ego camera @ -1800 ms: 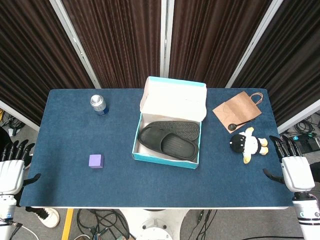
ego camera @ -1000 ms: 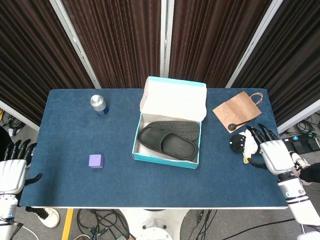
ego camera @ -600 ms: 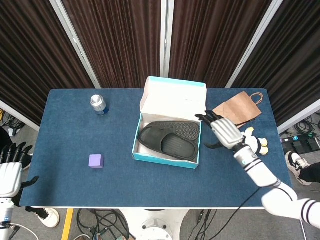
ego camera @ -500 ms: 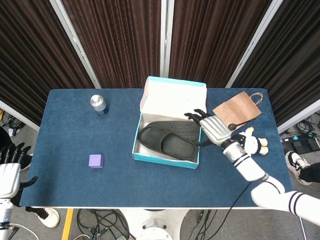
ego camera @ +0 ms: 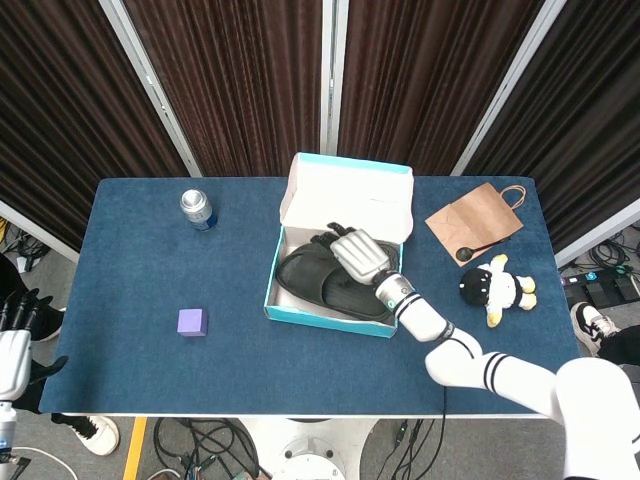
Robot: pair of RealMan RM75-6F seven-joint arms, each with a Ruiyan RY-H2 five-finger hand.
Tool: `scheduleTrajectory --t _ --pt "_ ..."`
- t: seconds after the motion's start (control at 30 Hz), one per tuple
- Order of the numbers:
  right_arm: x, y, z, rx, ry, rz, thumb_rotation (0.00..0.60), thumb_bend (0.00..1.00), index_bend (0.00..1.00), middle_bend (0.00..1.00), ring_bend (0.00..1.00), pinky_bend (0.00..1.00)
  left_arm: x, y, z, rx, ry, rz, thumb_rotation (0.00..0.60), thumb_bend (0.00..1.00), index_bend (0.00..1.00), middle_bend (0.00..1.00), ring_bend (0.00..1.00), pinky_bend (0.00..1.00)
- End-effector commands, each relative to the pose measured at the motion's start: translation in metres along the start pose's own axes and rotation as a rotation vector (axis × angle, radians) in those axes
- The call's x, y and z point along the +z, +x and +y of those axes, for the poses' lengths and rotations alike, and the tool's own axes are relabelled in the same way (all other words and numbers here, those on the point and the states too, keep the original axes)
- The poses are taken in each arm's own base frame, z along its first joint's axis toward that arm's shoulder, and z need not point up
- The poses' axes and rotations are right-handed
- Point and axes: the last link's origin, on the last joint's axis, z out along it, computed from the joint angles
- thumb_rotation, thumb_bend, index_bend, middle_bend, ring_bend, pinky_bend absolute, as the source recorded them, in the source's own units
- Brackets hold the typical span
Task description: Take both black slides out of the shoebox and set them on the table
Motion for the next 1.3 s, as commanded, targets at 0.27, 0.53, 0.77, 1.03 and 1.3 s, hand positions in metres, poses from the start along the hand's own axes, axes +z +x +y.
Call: scheduleTrajectory --t 0.27,0.53,0.77,1.03,1.3 --pt "0.027 -0.018 -0.024 -0.066 0.062 0.133 0.6 0.47 0.66 0.46 0.29 0.4 -0.001 0.001 -0.002 -0.001 0.008 0.004 0.6 0.0 0.17 0.07 0.0 0.02" --pt "0.021 0.0 -0.015 -0.034 0.11 0.248 0.6 0.53 0.73 0.51 0.32 0.41 0.0 0.002 -0.002 -0.001 0.009 0.004 0.6 0.0 0.17 0.07 0.0 0.02" --pt "-0.01 0.039 -0.022 -0.028 0.244 0.39 0.6 0.52 0.73 0.51 0.32 0.4 0.0 0.005 0.0 -0.001 0.003 0.013 0.6 0.0 0.17 0.07 0.0 0.02" --pt "-0.028 0.037 -0.057 -0.003 0.343 0.344 0.6 0.52 0.73 0.51 0.32 0.4 -0.002 0.007 0.001 -0.003 -0.001 0.017 0.6 0.0 0.17 0.07 0.0 0.02" --pt "-0.021 -0.013 -0.115 0.009 0.432 0.147 0.6 0.51 0.68 0.5 0.31 0.34 -0.007 0.007 -0.001 -0.004 0.008 0.011 0.6 0.0 0.17 0.07 0.0 0.02"
